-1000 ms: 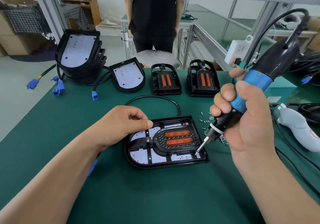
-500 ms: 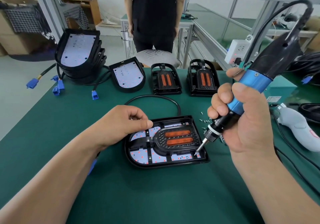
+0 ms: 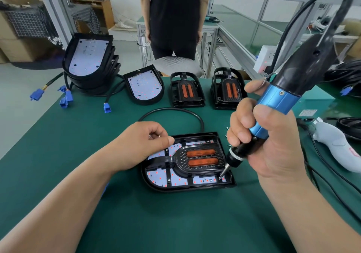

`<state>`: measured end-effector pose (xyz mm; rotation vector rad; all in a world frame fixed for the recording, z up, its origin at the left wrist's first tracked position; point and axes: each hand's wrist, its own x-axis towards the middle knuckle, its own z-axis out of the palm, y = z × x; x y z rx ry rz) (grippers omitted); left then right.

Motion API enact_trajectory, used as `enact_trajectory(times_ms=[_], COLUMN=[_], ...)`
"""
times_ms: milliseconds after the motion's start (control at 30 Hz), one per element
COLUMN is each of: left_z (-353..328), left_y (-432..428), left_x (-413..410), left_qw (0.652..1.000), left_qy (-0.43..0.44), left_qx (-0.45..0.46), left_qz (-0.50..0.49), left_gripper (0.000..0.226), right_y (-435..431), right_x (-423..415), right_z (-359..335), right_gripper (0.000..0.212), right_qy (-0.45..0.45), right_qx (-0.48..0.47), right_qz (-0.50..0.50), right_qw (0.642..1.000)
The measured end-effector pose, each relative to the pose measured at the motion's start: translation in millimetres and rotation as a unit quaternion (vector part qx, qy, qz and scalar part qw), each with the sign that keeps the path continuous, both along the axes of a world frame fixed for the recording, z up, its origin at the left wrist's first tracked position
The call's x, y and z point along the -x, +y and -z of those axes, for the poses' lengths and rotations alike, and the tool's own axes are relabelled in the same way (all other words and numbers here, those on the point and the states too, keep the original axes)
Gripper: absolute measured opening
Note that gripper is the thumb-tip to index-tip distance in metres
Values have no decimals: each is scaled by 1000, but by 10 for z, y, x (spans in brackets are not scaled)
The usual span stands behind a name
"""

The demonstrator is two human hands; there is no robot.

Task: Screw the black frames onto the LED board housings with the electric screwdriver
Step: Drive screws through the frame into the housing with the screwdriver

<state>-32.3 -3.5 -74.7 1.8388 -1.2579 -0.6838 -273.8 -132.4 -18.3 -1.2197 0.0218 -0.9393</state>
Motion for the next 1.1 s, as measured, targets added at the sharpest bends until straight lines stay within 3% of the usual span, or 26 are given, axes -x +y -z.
enact_trajectory(times_ms=[600,800,1100], left_z=[-4,0,15], left_y=[8,16,17], left_x=[49,50,24], left_qw=[1000,1000,1000], left_qy=[-19,-16,-21], left_qx=[20,22,14], left_qz=[0,2,1], left_gripper=[20,20,21], right_y=[-32,-69,-108], right_x=[7,18,12], right_z=[51,95,104], right_gripper=[19,45,52], right_qy=[18,13,3], right_qx=[-11,10,-2], right_qz=[-38,-70,-76], right_qw=[999,997,997])
